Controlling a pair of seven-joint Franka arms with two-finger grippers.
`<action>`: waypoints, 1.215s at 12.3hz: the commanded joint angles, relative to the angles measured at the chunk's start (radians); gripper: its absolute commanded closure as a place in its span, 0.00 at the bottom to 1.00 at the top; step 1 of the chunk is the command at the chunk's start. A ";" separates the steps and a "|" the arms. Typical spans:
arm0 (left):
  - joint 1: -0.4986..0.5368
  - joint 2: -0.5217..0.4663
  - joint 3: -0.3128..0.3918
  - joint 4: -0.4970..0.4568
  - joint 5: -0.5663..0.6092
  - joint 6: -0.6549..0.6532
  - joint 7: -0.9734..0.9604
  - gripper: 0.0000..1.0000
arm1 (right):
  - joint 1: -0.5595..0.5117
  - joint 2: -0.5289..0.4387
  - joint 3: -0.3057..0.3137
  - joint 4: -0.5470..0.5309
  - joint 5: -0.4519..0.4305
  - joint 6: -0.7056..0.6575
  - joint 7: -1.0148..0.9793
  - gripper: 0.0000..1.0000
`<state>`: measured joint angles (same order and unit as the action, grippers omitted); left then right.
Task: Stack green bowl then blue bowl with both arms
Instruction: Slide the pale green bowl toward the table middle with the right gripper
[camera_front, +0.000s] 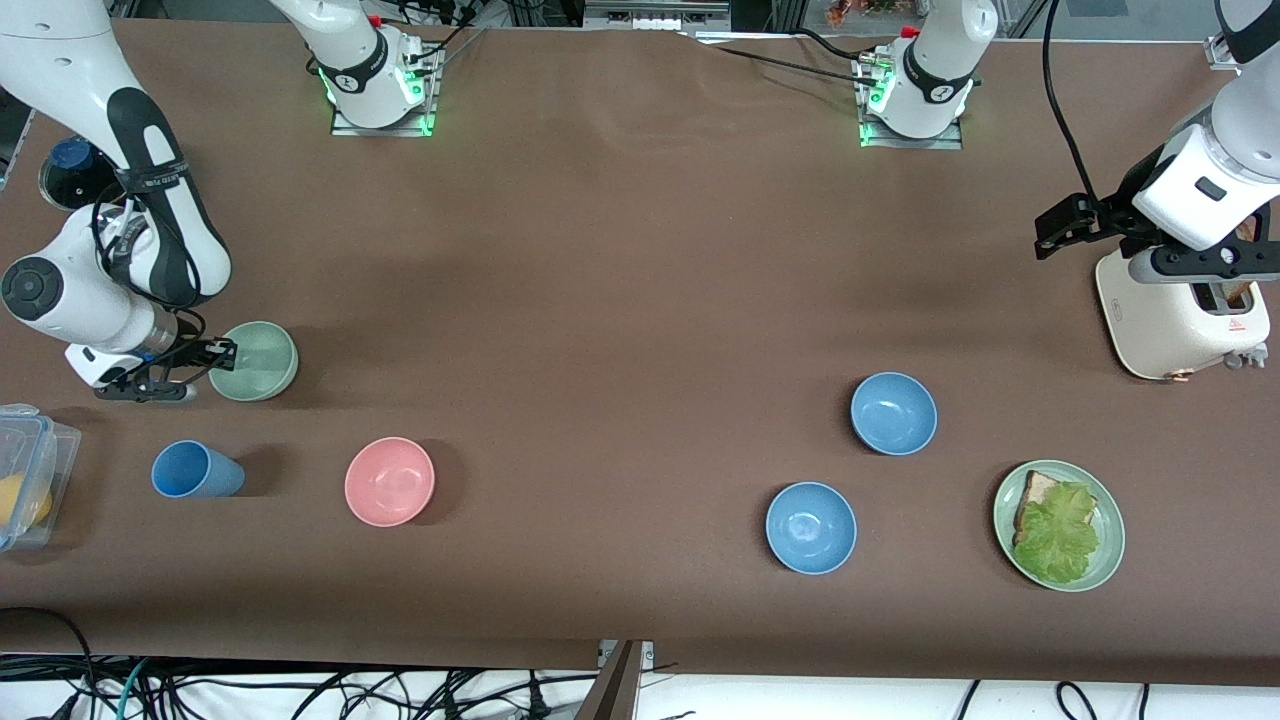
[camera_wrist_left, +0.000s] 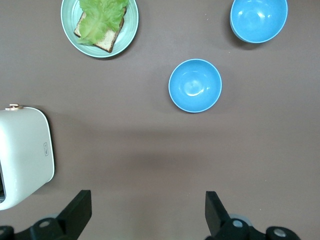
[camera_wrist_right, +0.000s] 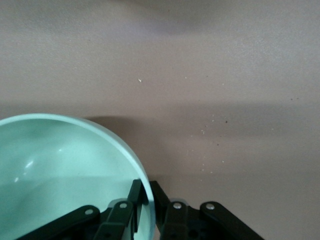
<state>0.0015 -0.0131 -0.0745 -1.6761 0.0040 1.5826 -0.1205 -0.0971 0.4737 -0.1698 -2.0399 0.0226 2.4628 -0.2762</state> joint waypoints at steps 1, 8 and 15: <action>0.006 -0.007 -0.008 0.009 0.017 -0.018 -0.002 0.00 | -0.007 -0.038 0.042 0.093 0.075 -0.173 -0.015 1.00; 0.006 -0.007 -0.008 0.009 0.017 -0.018 -0.002 0.00 | -0.006 -0.099 0.345 0.167 0.128 -0.380 0.377 1.00; 0.006 -0.007 -0.008 0.009 0.017 -0.018 -0.002 0.00 | 0.167 -0.050 0.572 0.168 0.128 -0.233 0.828 1.00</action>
<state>0.0015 -0.0131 -0.0752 -1.6761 0.0040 1.5825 -0.1205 0.0131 0.4029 0.4037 -1.8702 0.1437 2.1803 0.4890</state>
